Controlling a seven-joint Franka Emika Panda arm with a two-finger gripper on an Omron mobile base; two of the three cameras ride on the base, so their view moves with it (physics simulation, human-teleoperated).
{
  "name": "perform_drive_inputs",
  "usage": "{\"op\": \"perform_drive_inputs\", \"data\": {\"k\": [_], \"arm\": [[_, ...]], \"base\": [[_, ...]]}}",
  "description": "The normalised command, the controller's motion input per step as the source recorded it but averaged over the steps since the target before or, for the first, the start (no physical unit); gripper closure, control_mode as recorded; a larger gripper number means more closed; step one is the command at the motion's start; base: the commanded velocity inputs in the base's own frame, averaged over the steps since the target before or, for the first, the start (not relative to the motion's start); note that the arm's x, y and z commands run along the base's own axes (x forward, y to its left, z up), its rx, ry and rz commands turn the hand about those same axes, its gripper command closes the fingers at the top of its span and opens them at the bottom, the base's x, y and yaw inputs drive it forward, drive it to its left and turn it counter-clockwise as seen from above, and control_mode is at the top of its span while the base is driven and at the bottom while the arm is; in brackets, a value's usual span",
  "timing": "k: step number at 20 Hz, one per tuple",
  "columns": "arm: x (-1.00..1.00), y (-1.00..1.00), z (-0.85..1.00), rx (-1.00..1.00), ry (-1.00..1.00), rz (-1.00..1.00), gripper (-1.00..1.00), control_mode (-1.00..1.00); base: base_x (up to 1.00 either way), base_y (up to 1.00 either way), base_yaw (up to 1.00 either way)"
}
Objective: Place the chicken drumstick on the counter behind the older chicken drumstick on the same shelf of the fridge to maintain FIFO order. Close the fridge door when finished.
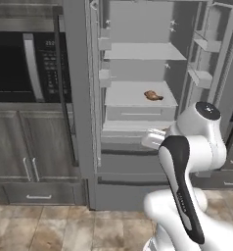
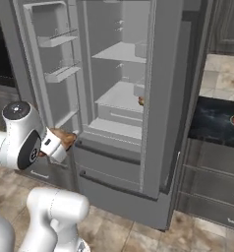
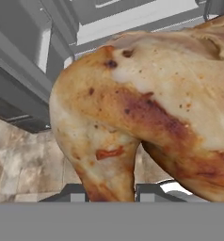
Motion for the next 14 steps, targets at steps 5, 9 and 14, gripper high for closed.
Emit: {"op": "perform_drive_inputs", "data": {"k": [5, 9, 14], "arm": [[0.0, 0.0, 0.0, 0.0, 0.0, 0.0, 1.0, 1.0], [0.0, 0.0, 0.0, 0.0, 0.0, 0.0, 1.0, 1.0], [0.0, 0.0, 0.0, 0.0, 0.0, 0.0, 1.0, 1.0]], "base": [[0.74, 0.05, -0.26], [0.67, 0.06, -0.26], [0.73, 0.41, -0.18]]}}
